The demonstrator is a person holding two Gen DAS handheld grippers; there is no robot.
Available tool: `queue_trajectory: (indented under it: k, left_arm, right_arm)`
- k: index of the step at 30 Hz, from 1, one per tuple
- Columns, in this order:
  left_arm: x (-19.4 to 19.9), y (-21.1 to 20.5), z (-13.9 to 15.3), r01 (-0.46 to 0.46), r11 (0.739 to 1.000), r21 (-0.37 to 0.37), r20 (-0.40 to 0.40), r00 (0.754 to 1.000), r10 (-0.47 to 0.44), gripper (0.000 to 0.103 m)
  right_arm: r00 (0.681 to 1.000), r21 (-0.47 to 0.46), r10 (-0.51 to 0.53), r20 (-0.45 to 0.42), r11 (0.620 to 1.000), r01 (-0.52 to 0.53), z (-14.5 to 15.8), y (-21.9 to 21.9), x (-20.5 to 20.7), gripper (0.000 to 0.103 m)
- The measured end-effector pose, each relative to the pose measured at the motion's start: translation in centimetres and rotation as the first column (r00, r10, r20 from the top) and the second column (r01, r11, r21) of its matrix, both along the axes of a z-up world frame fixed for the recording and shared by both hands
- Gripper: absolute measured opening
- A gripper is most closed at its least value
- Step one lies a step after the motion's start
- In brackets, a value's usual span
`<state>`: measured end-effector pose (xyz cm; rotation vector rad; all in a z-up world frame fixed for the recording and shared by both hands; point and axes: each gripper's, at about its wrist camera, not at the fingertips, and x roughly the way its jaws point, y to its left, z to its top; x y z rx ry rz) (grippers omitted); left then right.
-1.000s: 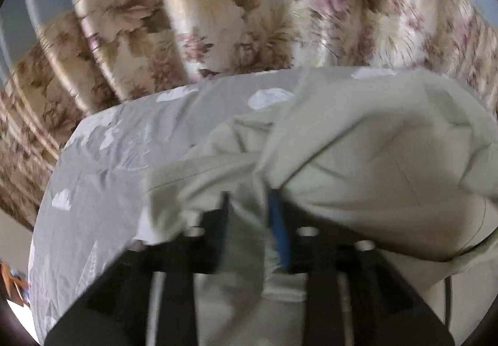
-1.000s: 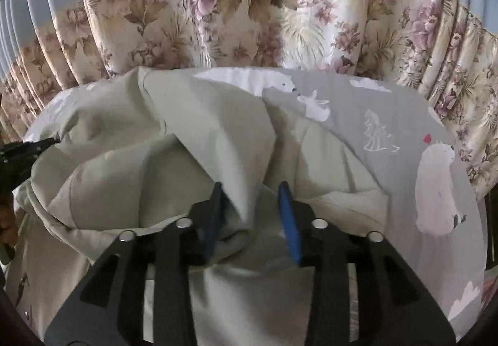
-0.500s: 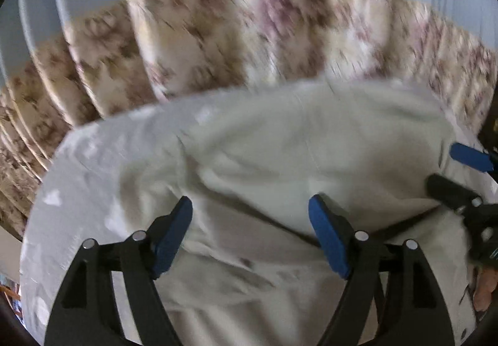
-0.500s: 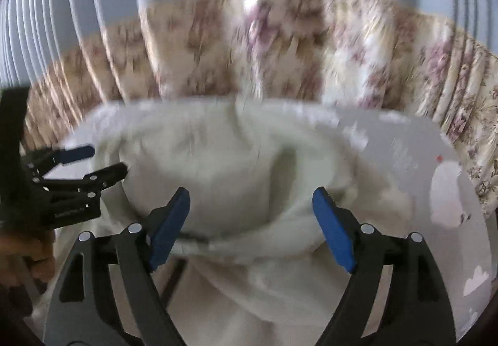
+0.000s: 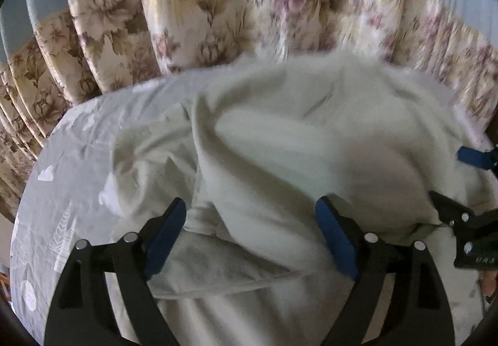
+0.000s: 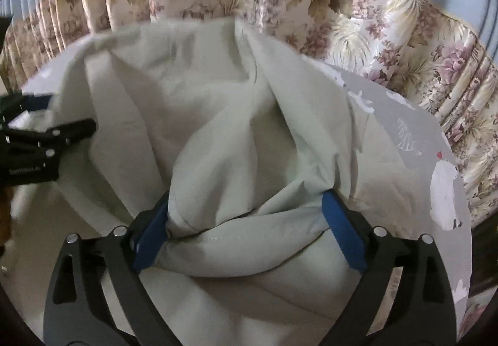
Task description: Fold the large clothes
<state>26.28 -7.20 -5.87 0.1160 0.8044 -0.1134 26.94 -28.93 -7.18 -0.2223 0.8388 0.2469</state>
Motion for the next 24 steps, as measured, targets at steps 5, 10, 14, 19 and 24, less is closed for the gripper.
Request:
queue_trajectory:
  k: [5,10,14,19,24]
  left_arm:
    - [0.2,-0.6,4.0,0.018,1.0,-0.017,0.102,0.995,-0.016,0.086]
    - [3.5,-1.2,4.3,0.003,1.0,0.023,0.095,0.995,-0.005,0.086]
    - [6.9,-0.4,4.6,-0.042,0.999,0.03,0.085,0.996,0.039,0.086]
    - [10.5,0.2,3.6,-0.086,0.992,0.092,0.073,0.994,0.079,0.086]
    - [13.3,0.5,1.1,-0.102,0.984,0.146,0.017,0.995,0.101,0.086]
  right_arm:
    - [0.99,0.143,-0.062,0.123,0.989,0.044,5.5,-2.2,-0.4,0.097]
    - [0.984,0.214,-0.122,0.127,0.972,0.093,7.2,-3.3,2.2,0.099]
    - [0.98,0.215,-0.17,0.105,0.966,0.144,7.2,-3.4,5.9,0.099]
    - [0.975,0.174,-0.207,0.081,0.966,0.19,5.9,-3.1,10.0,0.1]
    - [0.971,0.033,-0.239,0.018,0.971,0.238,2.0,-2.7,13.9,0.1]
